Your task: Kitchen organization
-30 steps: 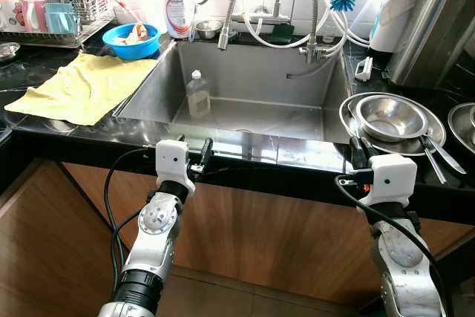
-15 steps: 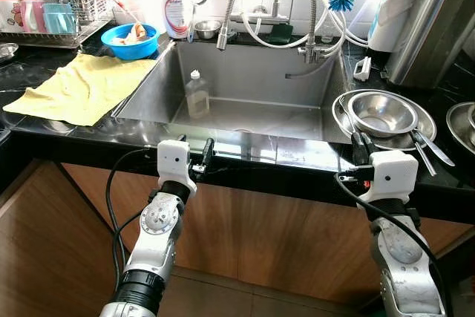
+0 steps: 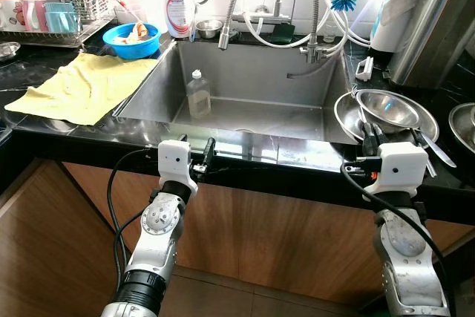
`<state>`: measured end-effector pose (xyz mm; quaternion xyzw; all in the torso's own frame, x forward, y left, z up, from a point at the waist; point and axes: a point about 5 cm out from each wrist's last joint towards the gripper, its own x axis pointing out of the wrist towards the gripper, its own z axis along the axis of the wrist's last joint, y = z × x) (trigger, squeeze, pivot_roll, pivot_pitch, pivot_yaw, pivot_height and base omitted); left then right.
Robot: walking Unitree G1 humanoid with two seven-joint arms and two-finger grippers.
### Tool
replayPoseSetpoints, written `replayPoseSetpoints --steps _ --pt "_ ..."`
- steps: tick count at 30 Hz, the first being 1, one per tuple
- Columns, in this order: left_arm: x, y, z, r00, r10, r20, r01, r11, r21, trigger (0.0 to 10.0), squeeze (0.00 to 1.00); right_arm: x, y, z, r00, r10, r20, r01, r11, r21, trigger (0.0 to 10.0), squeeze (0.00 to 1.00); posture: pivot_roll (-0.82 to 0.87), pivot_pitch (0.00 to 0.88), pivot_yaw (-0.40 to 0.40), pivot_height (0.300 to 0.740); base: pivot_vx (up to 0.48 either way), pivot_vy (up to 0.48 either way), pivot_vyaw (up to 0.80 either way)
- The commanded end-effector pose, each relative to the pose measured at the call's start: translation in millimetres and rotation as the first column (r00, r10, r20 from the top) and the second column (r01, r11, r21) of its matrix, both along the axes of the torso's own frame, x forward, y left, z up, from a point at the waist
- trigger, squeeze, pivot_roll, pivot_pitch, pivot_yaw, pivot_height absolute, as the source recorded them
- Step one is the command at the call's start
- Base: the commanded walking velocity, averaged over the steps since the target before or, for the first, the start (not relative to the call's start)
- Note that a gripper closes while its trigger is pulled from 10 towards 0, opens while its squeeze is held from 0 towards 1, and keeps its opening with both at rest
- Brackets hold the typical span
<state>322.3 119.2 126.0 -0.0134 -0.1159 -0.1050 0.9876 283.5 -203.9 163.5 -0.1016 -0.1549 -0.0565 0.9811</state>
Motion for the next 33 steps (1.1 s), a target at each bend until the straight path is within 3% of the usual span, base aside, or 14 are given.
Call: replayPoseSetpoints --steps 1,15,24,27,30,33 --pt "1.3 -1.8 -0.4 1.000 -0.008 -0.003 0.008 1.000 0.009 10.0 0.00 0.1 1.1 9.1 0.999 0.003 0.034 -0.004 1.000 0.017 10.0 0.00 -0.13 0.000 0.038 0.740 0.000 0.000 0.00" --pt "1.5 -3.7 -0.4 1.000 -0.013 0.004 0.013 1.000 0.027 10.0 0.00 6.0 12.5 5.8 0.997 0.073 0.009 -0.074 0.996 0.055 10.0 0.00 -0.13 0.000 0.034 0.740 0.000 0.000 0.00" --pt "2.6 -2.7 -2.4 1.000 -0.007 -0.004 0.007 1.000 0.025 10.0 0.00 35.5 24.6 27.6 0.969 0.247 0.002 -0.245 0.959 0.144 10.0 0.00 -0.13 0.000 0.034 0.740 0.000 0.000 0.00" --pt "2.2 -3.8 -2.7 1.000 -0.008 -0.006 0.008 1.000 0.021 10.0 0.00 46.0 28.7 32.1 0.959 0.283 -0.029 -0.279 0.955 0.099 10.0 0.00 -0.13 0.000 0.032 0.740 0.000 0.000 0.00" --pt "2.3 -4.6 -2.7 1.000 -0.010 -0.008 0.010 1.000 0.018 10.0 0.00 56.0 29.7 35.5 0.951 0.306 -0.046 -0.299 0.946 0.128 10.0 0.00 -0.13 0.000 0.032 0.740 0.000 0.000 0.00" --pt "2.9 -5.3 -2.6 1.000 -0.012 -0.010 0.013 1.000 0.018 10.0 0.00 72.0 30.5 31.6 0.930 0.345 -0.125 -0.321 0.930 0.181 10.0 0.00 -0.13 0.000 0.030 0.740 0.000 0.000 0.00"
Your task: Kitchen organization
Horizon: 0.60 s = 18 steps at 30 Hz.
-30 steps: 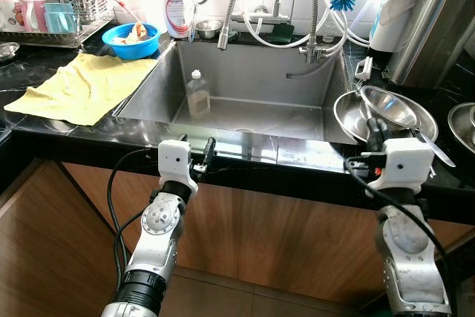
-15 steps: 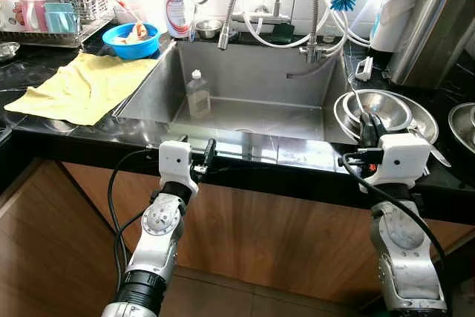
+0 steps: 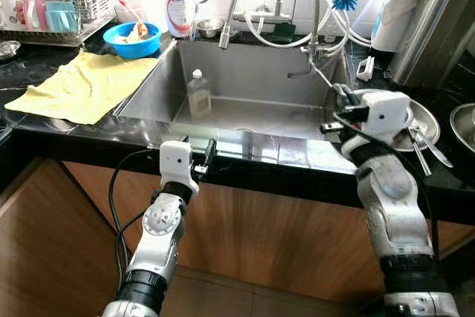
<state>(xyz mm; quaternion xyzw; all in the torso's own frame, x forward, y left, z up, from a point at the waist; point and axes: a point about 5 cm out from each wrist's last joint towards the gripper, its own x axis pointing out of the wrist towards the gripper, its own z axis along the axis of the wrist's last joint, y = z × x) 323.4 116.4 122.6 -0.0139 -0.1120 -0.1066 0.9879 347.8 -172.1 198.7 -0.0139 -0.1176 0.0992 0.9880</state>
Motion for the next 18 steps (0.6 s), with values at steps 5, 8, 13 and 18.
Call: replayPoseSetpoints --steps 5,8,13,18 --pt "1.9 -2.5 0.6 1.000 -0.009 -0.001 0.009 1.000 0.017 10.0 0.00 18.1 1.7 -6.4 0.989 0.085 -0.117 -0.082 0.996 0.027 10.0 0.00 -0.13 0.000 0.027 0.740 0.000 0.000 0.00" --pt "1.1 -0.9 -0.3 1.000 -0.003 -0.002 0.003 1.000 0.015 10.0 0.00 24.2 4.5 -7.0 0.981 0.132 -0.140 -0.132 0.991 0.008 10.0 0.00 -0.12 0.000 0.019 0.740 0.000 0.000 0.00" --pt "0.2 -0.8 -1.4 1.000 0.000 -0.005 0.000 1.000 0.010 10.0 0.00 34.8 -1.2 -19.0 0.963 0.112 -0.245 -0.111 0.994 0.018 10.0 0.00 -0.11 0.000 0.018 0.740 0.000 0.000 0.00" --pt "0.3 -0.9 -1.2 1.000 -0.004 -0.005 0.004 1.000 0.009 10.0 0.00 37.3 -4.5 -20.6 0.961 0.117 -0.252 -0.114 0.993 0.027 10.0 0.00 -0.11 0.000 0.018 0.740 0.000 0.000 0.00"
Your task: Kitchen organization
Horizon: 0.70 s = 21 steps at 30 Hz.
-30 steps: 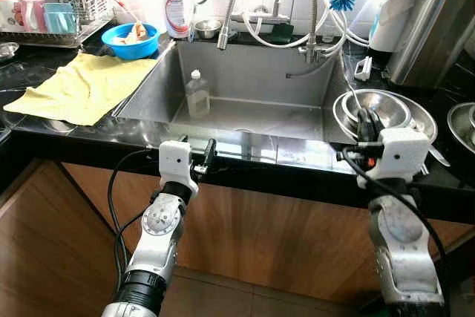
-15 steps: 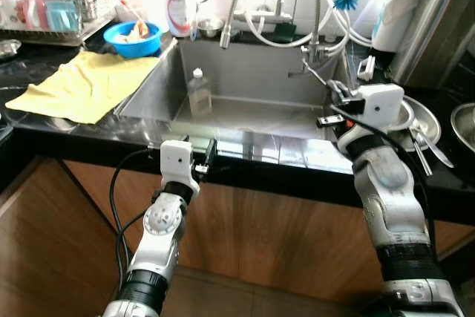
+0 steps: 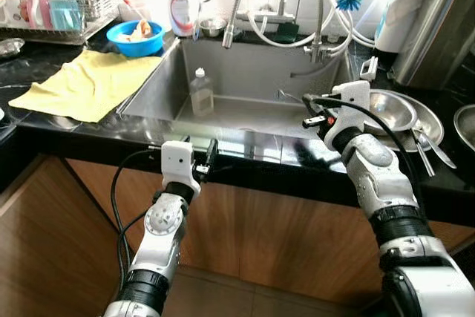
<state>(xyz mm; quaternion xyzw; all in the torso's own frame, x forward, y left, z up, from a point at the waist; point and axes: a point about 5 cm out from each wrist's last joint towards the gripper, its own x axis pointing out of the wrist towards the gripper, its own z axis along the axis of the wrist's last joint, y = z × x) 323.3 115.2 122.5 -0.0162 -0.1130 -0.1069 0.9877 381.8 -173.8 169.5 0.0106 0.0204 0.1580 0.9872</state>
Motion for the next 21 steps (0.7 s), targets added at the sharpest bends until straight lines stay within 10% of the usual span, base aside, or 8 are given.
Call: replayPoseSetpoints --steps 1,8,9,13,15,21 --pt "0.4 0.3 -1.2 1.000 -0.003 -0.007 0.003 1.000 0.013 10.0 0.00 3.5 -3.2 8.4 1.000 -0.003 0.022 0.003 1.000 0.004 10.0 0.00 -0.11 0.000 0.018 0.740 0.000 0.000 0.00" --pt "-0.4 0.0 -2.1 1.000 -0.010 -0.010 0.010 1.000 0.014 10.0 0.00 5.1 -2.8 6.0 1.000 0.014 0.016 -0.014 1.000 0.006 10.0 0.13 -0.11 0.000 0.022 0.740 0.000 0.000 0.00" --pt "-0.4 -0.1 -1.9 1.000 -0.010 -0.009 0.010 1.000 0.014 10.0 0.00 6.1 -3.4 6.5 1.000 0.012 0.020 -0.012 1.000 0.001 10.0 0.58 -0.11 0.000 0.021 0.740 0.000 0.000 0.00" --pt "-0.3 0.0 -1.7 1.000 -0.010 -0.008 0.010 1.000 0.013 10.0 0.00 7.7 -4.7 10.5 0.999 0.008 0.036 -0.008 1.000 0.001 10.0 0.58 -0.11 0.000 0.022 0.740 0.000 0.000 0.00" --pt "-0.2 0.2 -1.8 1.000 -0.010 -0.009 0.010 1.000 0.014 10.0 0.00 8.4 -4.7 12.6 0.999 0.007 0.045 -0.007 1.000 -0.001 10.0 0.74 -0.11 0.000 0.021 0.740 0.000 0.000 0.00" --pt "-0.5 0.5 -2.0 1.000 -0.007 -0.010 0.007 1.000 0.015 10.0 0.00 9.7 -4.6 14.7 0.998 0.004 0.065 -0.002 1.000 -0.026 10.0 0.69 -0.11 0.000 0.019 0.740 0.000 0.000 0.00"
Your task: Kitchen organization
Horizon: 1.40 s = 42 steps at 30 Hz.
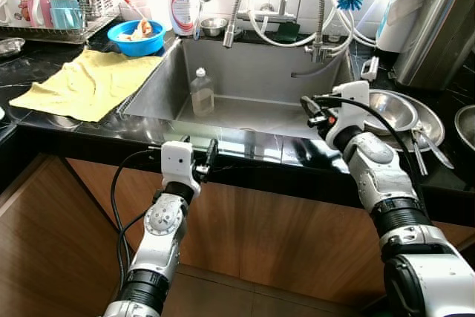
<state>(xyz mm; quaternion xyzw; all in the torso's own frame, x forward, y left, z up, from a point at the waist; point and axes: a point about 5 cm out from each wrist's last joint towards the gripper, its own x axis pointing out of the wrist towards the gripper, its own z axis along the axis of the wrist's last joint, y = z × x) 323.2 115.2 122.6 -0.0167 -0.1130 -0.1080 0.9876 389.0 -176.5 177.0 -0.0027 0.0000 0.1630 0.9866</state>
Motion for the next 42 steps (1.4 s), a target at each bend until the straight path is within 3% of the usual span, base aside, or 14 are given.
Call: replayPoseSetpoints --steps 1,2,7,11,19,32,42 --pt "-0.6 0.3 -2.1 1.000 -0.004 -0.011 0.005 1.000 0.015 10.0 0.00 2.6 -2.1 8.2 0.999 -0.012 0.031 0.012 1.000 -0.009 10.0 0.27 -0.11 0.000 0.019 0.740 0.000 0.000 0.00" --pt "-0.8 0.3 -2.4 1.000 -0.004 -0.011 0.004 1.000 0.015 10.0 0.00 2.8 -2.9 10.1 0.999 -0.028 0.046 0.028 1.000 -0.011 10.0 0.00 -0.11 0.000 0.019 0.740 0.000 0.000 0.00" --pt "-0.7 0.9 -2.5 1.000 -0.001 -0.013 0.001 1.000 0.016 10.0 0.00 1.4 -5.7 21.1 0.990 -0.083 0.113 0.085 0.996 -0.007 10.0 0.00 -0.11 0.000 0.019 0.740 0.000 0.000 0.00" --pt "-0.5 0.9 -2.4 1.000 -0.002 -0.014 0.003 1.000 0.017 10.0 0.00 -2.2 -5.1 17.6 0.989 -0.093 0.112 0.093 0.996 -0.001 10.0 0.00 -0.12 0.000 0.025 0.740 0.000 0.000 0.00" --pt "0.3 -0.6 -2.6 1.000 -0.010 -0.019 0.010 1.000 0.017 10.0 0.00 -4.0 -7.7 -1.6 0.990 -0.138 0.007 0.138 0.989 -0.042 10.0 0.00 -0.12 0.000 0.026 0.740 0.000 0.000 0.00" --pt "0.2 1.1 -2.4 1.000 -0.010 -0.022 0.011 1.000 0.023 10.0 0.00 -4.4 -4.9 -0.5 0.991 -0.137 -0.009 0.136 0.990 -0.035 10.0 0.00 -0.12 0.000 0.028 0.740 0.000 0.000 0.00" --pt "-0.5 0.4 -2.5 1.000 -0.018 -0.023 0.019 1.000 0.024 10.0 0.00 -4.6 -9.9 -7.7 0.979 -0.183 -0.091 0.180 0.983 -0.039 10.0 0.00 -0.12 0.000 0.032 0.740 0.000 0.000 0.00"
